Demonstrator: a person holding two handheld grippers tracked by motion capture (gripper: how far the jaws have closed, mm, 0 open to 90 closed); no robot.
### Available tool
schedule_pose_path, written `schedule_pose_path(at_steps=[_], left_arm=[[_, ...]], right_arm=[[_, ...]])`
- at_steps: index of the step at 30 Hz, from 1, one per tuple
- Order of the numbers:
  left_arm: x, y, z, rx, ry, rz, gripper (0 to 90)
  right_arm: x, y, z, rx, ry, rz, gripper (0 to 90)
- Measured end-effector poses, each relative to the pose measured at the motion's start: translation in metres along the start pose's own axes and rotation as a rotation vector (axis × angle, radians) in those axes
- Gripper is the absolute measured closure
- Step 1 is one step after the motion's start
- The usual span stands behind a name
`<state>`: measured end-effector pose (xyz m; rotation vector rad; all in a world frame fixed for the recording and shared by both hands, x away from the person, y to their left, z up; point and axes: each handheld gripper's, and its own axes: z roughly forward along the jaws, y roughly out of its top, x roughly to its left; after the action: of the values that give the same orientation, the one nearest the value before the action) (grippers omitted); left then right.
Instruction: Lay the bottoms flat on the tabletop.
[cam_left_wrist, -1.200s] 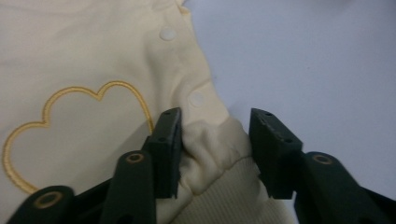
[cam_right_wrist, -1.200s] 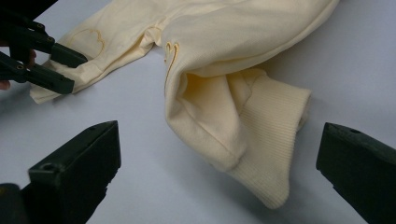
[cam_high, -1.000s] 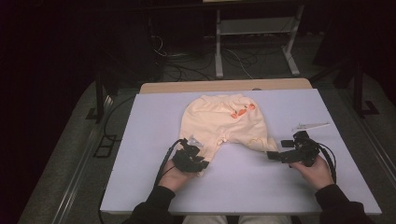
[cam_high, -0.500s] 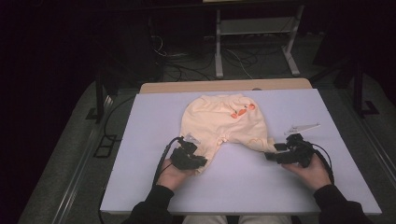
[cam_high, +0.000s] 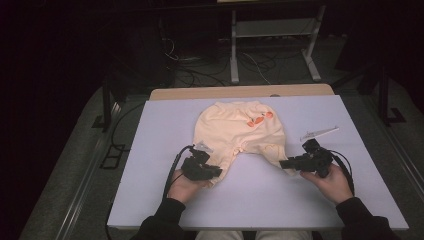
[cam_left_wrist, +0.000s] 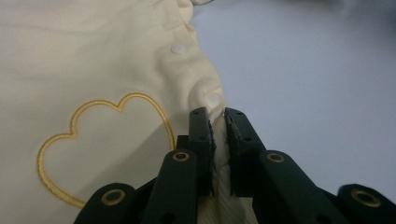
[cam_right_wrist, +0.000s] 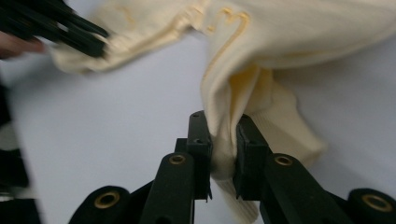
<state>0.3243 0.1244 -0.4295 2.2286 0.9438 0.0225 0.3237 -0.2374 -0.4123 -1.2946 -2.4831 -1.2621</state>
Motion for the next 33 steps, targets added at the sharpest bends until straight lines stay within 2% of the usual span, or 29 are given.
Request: schedule_pose_path(at_steps=[4, 6, 8, 9, 11, 15, 20, 25, 28, 33], left_arm=[[0.002, 0.001, -0.001, -0.003, -0.008, -0.002, 80.1], [0.002, 0.001, -0.001, -0.003, -0.008, -0.003, 80.1], [0.002, 0.001, 0.0, 0.0, -0.009, -0.002, 80.1], [0.002, 0.001, 0.0, 0.001, -0.008, -0.001, 80.1], [0.002, 0.001, 0.001, 0.001, -0.008, -0.001, 80.1], [0.002, 0.0, 0.001, 0.006, -0.01, -0.007, 80.0], [0.003, 0.0, 0.002, 0.007, -0.01, -0.008, 79.9], [0.003, 0.0, 0.002, 0.006, -0.01, -0.009, 79.9], [0.003, 0.0, 0.001, 0.005, -0.011, -0.009, 79.9], [0.003, 0.0, 0.001, 0.005, -0.01, -0.009, 79.9]], right_arm=[[0.004, 0.011, -0.004, -0.05, 0.116, 0.023, 78.1], [0.005, 0.016, -0.005, -0.064, 0.12, 0.019, 78.1], [0.002, 0.02, -0.004, -0.06, 0.084, 0.008, 78.1], [-0.001, 0.02, -0.002, -0.053, 0.044, -0.001, 78.1], [-0.008, 0.02, 0.0, -0.049, 0.011, 0.004, 78.1], [-0.023, 0.018, -0.001, -0.041, -0.088, 0.014, 78.0], [-0.047, 0.011, 0.005, -0.018, -0.164, 0.07, 78.0], [-0.057, 0.009, 0.014, 0.022, -0.243, 0.058, 77.8], [-0.058, 0.009, 0.019, 0.034, -0.266, 0.043, 77.7], [-0.059, 0.007, 0.02, 0.026, -0.267, 0.048, 77.1]])
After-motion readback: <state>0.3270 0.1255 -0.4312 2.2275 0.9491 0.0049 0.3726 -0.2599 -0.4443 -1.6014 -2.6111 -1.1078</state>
